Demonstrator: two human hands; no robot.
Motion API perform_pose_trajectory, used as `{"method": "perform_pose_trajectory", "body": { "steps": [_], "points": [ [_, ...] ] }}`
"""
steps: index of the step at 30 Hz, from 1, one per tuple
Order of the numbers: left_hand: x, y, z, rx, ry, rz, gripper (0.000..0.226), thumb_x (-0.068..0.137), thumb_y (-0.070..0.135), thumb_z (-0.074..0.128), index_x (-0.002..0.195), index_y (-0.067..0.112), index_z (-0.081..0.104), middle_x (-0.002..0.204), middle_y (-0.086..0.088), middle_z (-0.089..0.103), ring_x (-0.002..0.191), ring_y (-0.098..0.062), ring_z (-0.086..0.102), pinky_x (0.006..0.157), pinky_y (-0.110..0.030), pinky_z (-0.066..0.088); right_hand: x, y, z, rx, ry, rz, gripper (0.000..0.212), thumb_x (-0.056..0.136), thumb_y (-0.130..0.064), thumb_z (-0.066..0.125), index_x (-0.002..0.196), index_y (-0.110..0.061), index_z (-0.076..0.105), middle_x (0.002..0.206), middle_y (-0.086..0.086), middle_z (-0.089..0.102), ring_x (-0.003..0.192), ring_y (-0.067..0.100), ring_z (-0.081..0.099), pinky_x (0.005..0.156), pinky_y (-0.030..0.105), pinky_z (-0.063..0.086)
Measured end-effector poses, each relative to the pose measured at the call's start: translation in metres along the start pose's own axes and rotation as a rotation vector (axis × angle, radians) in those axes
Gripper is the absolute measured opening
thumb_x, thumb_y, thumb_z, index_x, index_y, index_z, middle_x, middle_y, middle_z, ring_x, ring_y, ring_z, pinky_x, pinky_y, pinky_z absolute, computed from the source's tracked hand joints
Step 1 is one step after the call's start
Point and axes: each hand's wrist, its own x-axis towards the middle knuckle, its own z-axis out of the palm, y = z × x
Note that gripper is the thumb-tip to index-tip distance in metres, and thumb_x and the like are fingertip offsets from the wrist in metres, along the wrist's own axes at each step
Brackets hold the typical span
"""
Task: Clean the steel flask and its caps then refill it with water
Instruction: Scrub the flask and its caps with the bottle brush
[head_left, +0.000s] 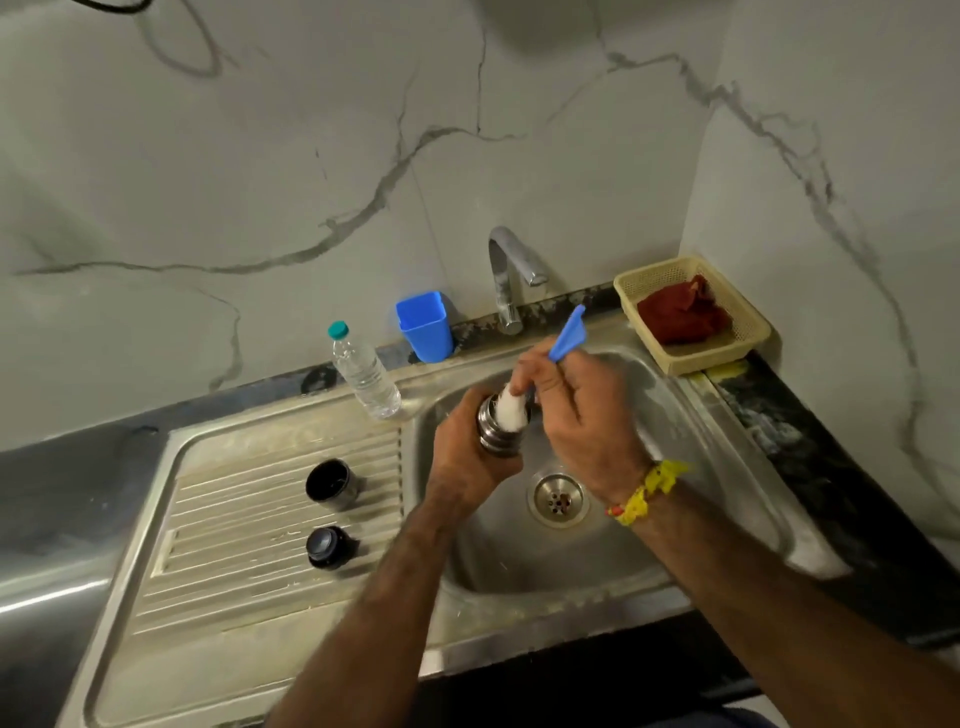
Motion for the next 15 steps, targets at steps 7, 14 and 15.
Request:
{"method": "perform_pose_trajectory", "body": {
  "steps": [7, 14, 15],
  "points": [
    [0.002, -0.004, -0.011, -0.035, -0.068, 0.052, 0.071, 0.055, 0.009, 0.088, 0.111, 0.039, 0.057, 0.097, 0.010, 0.071, 0.085, -0.004, 0.067, 0.075, -0.028, 0.056, -0.007, -0.015, 0.005, -0.063, 0.020, 0.040, 0.035, 0.095, -0.032, 0.056, 0.085, -0.002, 0.071, 0.079, 0.004, 0.071, 0.074, 0.008, 0.066, 0.072, 0.021, 0.054],
    [0.018, -0.002, -0.021, -0.004, -0.145, 0.076, 0.071, 0.056, -0.001, 0.089, 0.110, 0.032, 0.057, 0.094, 0.018, 0.066, 0.081, 0.013, 0.061, 0.069, -0.004, 0.045, 0.003, 0.002, 0.001, -0.170, -0.243, 0.137, 0.016, 0.098, -0.009, 0.057, 0.097, -0.004, 0.072, 0.078, 0.005, 0.071, 0.071, 0.012, 0.068, 0.071, 0.021, 0.055],
    [0.019, -0.002, -0.020, 0.012, -0.156, 0.092, 0.071, 0.056, 0.000, 0.089, 0.109, 0.034, 0.057, 0.092, 0.020, 0.066, 0.081, 0.013, 0.061, 0.069, -0.005, 0.045, 0.004, 0.002, 0.003, -0.155, -0.192, 0.136, 0.016, 0.098, -0.009, 0.058, 0.095, -0.003, 0.073, 0.073, 0.002, 0.069, 0.068, 0.009, 0.065, 0.069, 0.018, 0.052]
  ]
}}
